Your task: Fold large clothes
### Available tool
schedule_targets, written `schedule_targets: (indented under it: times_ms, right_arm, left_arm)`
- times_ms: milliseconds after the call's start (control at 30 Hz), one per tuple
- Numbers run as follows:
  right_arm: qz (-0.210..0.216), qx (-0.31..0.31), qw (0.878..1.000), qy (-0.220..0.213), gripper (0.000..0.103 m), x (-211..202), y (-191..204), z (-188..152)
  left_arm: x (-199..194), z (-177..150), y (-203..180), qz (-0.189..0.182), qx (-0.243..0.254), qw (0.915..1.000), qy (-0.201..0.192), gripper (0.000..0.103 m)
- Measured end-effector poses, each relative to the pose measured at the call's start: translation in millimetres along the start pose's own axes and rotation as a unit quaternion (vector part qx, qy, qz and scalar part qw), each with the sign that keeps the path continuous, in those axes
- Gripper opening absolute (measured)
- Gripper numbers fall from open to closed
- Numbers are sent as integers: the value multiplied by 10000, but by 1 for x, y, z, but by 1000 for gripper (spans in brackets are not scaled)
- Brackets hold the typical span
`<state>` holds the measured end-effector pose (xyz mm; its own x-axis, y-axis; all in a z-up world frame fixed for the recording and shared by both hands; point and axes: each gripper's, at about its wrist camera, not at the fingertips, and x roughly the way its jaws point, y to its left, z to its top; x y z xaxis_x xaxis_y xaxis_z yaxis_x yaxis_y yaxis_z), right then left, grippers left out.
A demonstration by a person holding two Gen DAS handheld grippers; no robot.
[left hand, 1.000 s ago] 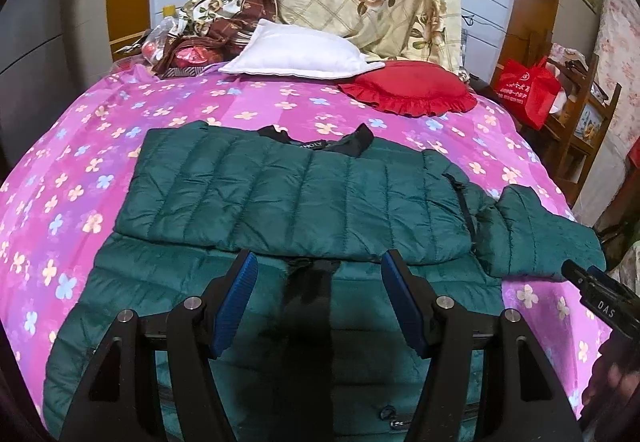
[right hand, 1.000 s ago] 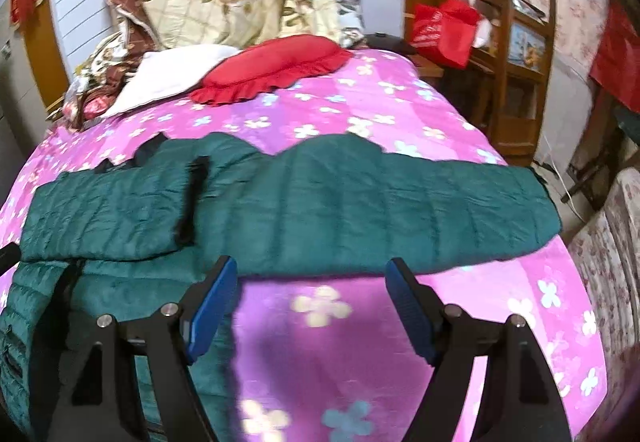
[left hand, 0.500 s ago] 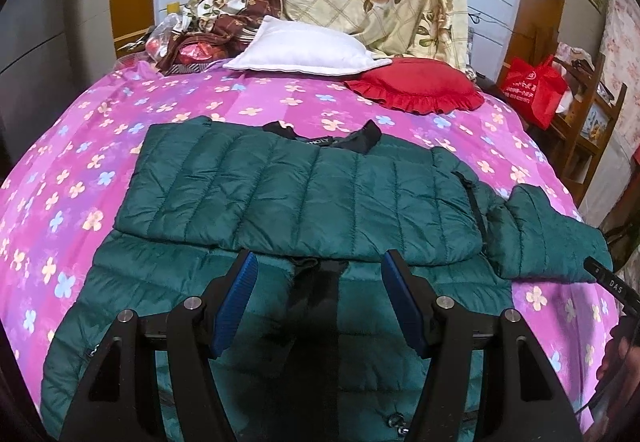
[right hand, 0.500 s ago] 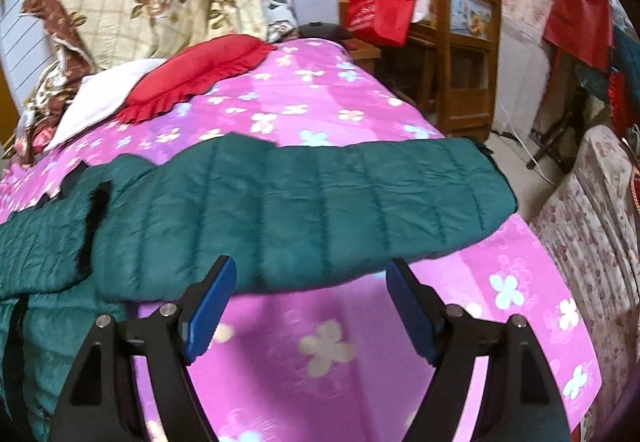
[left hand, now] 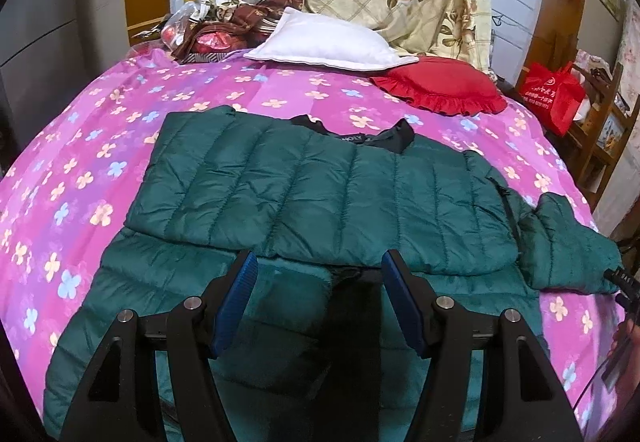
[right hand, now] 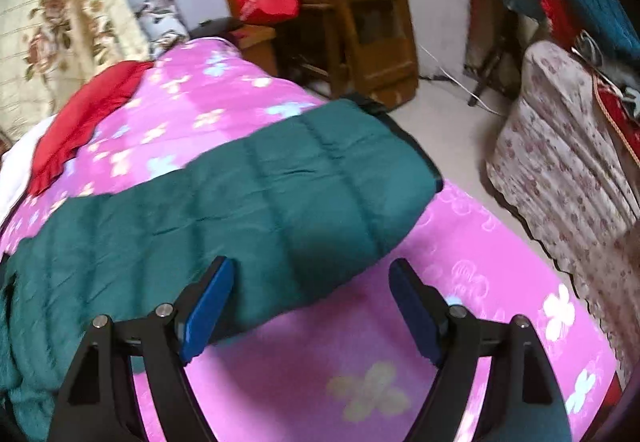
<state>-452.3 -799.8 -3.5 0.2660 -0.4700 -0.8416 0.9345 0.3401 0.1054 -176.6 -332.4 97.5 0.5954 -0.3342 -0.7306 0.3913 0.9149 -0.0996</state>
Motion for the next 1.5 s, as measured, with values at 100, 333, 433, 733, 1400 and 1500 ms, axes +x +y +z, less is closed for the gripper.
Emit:
schedule_targets:
  times_ms: [100, 333, 433, 733, 1400, 1500]
  right_arm:
    - [-89, 171, 9998, -50, 83, 10, -10, 9]
    - [-224, 339, 9992, -39, 83, 30, -19, 29]
    - [-235, 297, 9993, -77, 83, 33, -18, 30]
    - [141, -162, 9994, -263, 21, 18, -11, 30]
    - [3000, -772, 9484, -680, 13, -110, 74, 17]
    - [3192, -1047, 9399, -612, 13, -120, 102, 9]
  left_arm:
    - [5, 1, 6, 35, -48, 10000, 63, 42]
    - [8, 3, 15, 131, -40, 9999, 54, 42]
    - [10, 4, 16, 130, -79, 9999, 82, 42]
    - [12, 2, 19, 215, -7, 9997, 105, 42]
    - [3, 2, 51, 307, -278, 9991, 7, 42]
    - [2, 2, 57, 311, -316, 9990, -3, 42]
